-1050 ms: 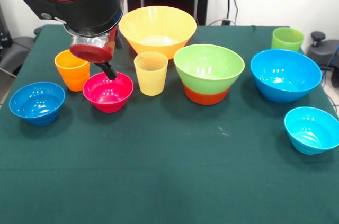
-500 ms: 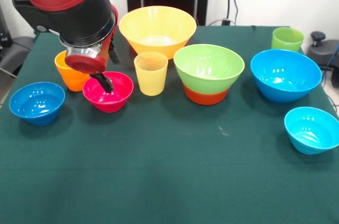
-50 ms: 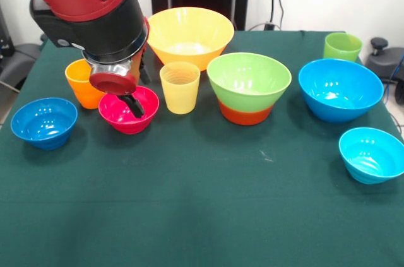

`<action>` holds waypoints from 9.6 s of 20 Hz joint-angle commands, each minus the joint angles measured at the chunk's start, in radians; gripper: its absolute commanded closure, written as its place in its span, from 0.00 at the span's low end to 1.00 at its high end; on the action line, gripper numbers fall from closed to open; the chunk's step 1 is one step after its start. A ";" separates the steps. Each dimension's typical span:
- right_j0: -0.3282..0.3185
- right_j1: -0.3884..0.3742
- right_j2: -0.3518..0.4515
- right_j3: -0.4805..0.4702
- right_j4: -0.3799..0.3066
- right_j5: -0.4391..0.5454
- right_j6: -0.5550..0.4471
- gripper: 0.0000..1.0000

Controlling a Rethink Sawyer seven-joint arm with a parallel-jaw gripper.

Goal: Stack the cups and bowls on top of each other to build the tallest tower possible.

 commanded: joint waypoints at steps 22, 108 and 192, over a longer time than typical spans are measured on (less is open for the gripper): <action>-0.061 0.009 -0.025 0.203 -0.068 -0.253 -0.119 0.00; 0.155 -0.008 -0.176 0.107 -0.315 -0.150 -0.161 0.00; -0.278 0.209 -0.027 0.364 -0.055 -0.567 -0.310 0.00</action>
